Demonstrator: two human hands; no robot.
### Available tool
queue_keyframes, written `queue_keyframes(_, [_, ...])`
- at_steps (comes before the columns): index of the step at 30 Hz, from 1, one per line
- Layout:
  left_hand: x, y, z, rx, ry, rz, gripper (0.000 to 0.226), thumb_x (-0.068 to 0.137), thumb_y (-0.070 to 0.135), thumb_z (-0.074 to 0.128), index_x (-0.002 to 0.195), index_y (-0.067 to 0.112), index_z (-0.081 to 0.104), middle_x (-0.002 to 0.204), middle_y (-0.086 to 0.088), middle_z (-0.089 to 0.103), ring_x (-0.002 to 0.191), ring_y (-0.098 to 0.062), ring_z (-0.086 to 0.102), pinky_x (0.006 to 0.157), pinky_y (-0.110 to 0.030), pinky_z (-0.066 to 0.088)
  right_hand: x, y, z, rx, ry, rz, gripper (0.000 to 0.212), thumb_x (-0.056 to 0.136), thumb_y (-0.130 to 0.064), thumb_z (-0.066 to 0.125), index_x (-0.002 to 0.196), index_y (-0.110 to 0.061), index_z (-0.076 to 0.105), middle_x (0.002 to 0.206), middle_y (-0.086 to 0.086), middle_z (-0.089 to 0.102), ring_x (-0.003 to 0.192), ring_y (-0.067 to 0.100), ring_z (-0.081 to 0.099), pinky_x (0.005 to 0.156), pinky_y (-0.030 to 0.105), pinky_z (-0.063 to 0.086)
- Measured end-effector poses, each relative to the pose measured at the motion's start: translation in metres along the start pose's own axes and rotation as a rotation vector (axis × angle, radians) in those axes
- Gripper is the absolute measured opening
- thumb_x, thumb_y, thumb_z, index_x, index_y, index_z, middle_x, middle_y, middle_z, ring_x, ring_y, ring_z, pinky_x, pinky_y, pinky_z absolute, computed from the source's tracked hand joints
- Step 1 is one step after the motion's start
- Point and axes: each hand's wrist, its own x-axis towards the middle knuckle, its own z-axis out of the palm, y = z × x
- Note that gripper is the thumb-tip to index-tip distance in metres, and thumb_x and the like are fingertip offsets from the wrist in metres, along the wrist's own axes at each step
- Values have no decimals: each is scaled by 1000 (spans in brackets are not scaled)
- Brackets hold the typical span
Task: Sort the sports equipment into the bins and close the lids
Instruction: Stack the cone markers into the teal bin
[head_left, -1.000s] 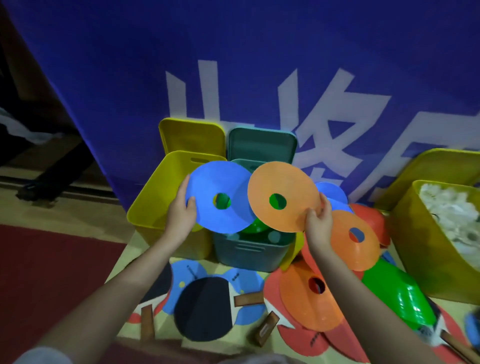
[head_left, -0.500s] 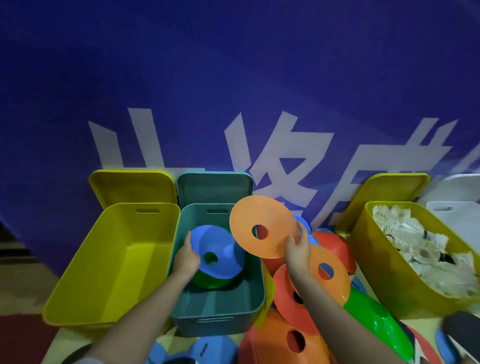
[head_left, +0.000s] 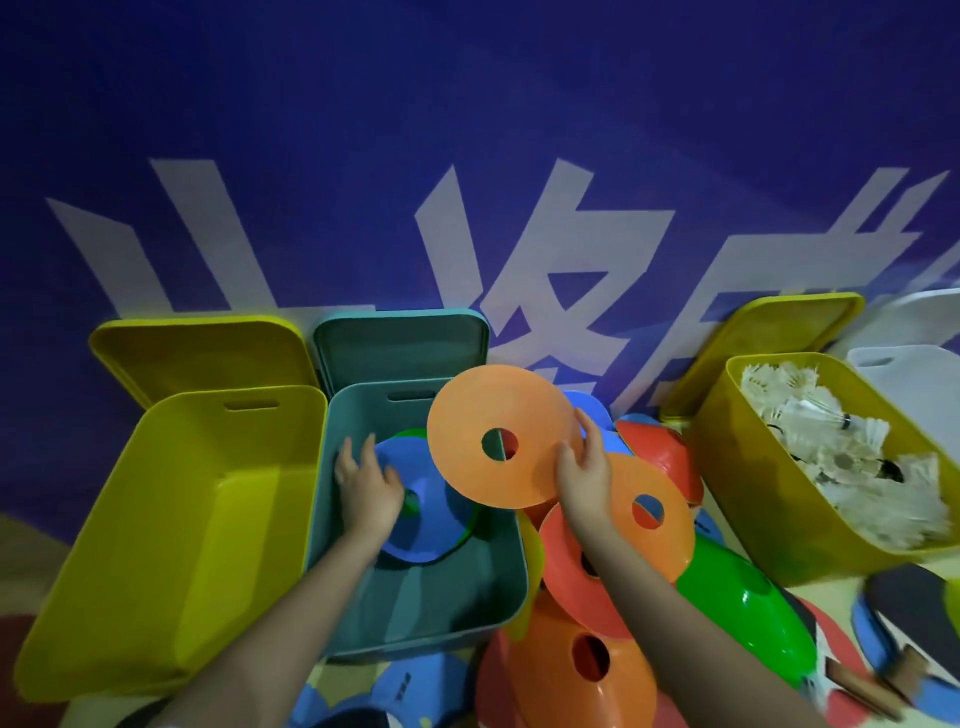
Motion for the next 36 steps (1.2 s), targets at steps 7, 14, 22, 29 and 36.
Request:
queue_keyframes(7, [-6, 3, -73, -164, 209, 189, 41, 98, 12, 43, 139, 7, 43, 143, -16, 37, 131, -32, 38, 106, -44, 36, -10, -32, 27, -274, -305, -160, 62, 87, -14, 44, 146, -25, 27, 99, 1, 60, 80, 15, 55, 65, 16, 42])
queue_keyframes(14, [5, -14, -78, 47, -189, 86, 65, 99, 11, 39, 154, 18, 4, 116, -22, 58, 84, -32, 57, 60, -33, 37, -19, -25, 98, -511, -566, -118, 59, 90, -8, 49, 146, -9, 30, 124, 19, 60, 112, 37, 57, 86, 34, 43])
queue_keyframes(22, [2, -19, -70, -3, -64, 7, 61, 98, 11, 39, 153, 21, 14, 74, -11, 52, 59, -25, 44, 53, -33, 27, -17, 23, 127, -452, -378, 132, 35, 95, -8, 47, 130, -5, 45, 122, 17, 55, 114, 33, 54, 87, 28, 41])
queue_keyframes(29, [4, -26, -67, -55, -35, -8, 57, 100, 14, 40, 152, 23, 20, 97, -16, 63, 68, -25, 53, 56, -31, 34, -25, 47, 142, -866, -547, 191, 77, 84, -22, 55, 151, -14, 16, 148, 18, 20, 137, 37, 25, 112, 40, 25])
queue_keyframes(36, [-10, -15, -81, 113, 148, 224, 50, 92, 8, 50, 141, 12, 42, 137, -13, 46, 121, -30, 48, 95, -39, 45, -29, 5, 118, -626, -509, -44, 71, 92, -18, 52, 151, -7, 16, 148, 21, 29, 134, 37, 35, 108, 40, 32])
